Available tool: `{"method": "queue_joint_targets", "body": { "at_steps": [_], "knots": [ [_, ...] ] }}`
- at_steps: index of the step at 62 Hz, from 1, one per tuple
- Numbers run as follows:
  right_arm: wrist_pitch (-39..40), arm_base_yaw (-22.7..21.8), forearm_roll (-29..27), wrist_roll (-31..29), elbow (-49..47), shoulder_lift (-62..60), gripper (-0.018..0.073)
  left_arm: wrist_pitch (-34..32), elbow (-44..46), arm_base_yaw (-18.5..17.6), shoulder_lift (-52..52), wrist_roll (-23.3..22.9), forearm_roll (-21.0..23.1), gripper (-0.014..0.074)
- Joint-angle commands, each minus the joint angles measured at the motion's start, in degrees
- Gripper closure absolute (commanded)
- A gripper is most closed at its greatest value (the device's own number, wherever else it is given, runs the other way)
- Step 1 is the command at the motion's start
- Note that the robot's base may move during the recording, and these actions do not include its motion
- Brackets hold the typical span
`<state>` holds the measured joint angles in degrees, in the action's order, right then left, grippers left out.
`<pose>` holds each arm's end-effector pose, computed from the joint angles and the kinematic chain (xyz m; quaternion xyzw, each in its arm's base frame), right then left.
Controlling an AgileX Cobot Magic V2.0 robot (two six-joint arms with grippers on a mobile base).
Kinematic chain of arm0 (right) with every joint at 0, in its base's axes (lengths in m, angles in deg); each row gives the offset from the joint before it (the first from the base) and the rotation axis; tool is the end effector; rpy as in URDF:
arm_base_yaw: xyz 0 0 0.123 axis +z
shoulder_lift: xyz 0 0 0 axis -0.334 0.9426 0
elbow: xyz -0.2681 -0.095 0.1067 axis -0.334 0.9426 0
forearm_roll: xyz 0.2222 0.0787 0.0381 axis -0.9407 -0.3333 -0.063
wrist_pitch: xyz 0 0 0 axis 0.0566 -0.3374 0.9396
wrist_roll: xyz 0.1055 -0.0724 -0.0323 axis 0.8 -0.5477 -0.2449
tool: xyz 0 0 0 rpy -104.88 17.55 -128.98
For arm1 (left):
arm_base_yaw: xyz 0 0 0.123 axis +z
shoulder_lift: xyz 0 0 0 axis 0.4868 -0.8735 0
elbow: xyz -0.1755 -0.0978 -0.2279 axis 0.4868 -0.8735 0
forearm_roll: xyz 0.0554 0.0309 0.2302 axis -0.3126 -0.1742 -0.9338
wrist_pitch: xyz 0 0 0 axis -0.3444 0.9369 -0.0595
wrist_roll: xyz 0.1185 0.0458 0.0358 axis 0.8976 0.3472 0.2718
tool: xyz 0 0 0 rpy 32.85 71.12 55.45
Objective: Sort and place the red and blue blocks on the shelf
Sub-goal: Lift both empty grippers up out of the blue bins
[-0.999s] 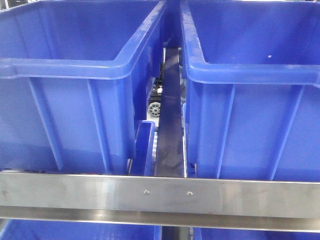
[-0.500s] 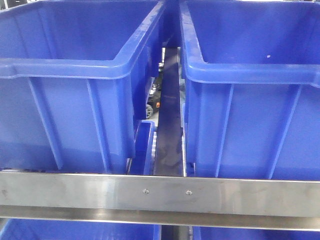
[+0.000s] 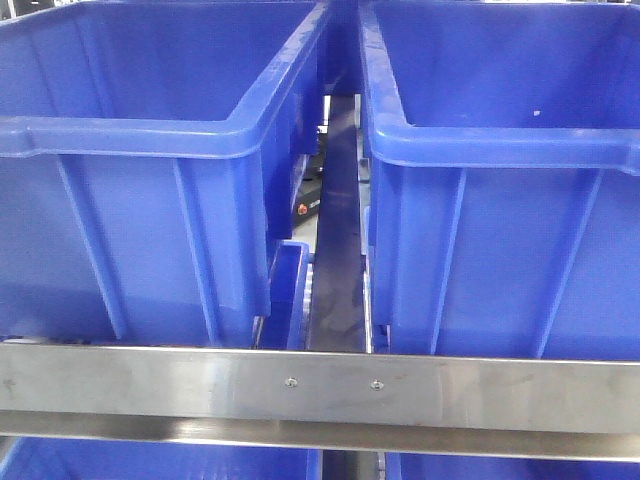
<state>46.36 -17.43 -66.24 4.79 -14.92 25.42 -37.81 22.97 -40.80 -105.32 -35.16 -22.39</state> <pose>0.1539 0.0039 0.2977 0.0216 0.8026 0.0300 0.5953 0.1832 -0.0297 0.2815 0.0066 0.8597 -0.0651 0.5066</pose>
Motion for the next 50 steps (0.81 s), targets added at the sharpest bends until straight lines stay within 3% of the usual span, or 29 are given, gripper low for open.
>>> {"method": "queue_joint_targets", "body": {
  "at_steps": [1, 50],
  "knots": [
    [4.50, -0.27, 0.74, -0.53, -0.97, -1.34, 0.0501, -4.83, -0.17, -0.34, 2.71, -0.48, -0.46, 0.0463],
    [5.11, -0.27, 0.74, -0.53, -0.59, -1.64, 0.0501, -4.24, -1.88, -0.34, 4.84, -0.48, -0.54, 0.0463]
  ]
}}
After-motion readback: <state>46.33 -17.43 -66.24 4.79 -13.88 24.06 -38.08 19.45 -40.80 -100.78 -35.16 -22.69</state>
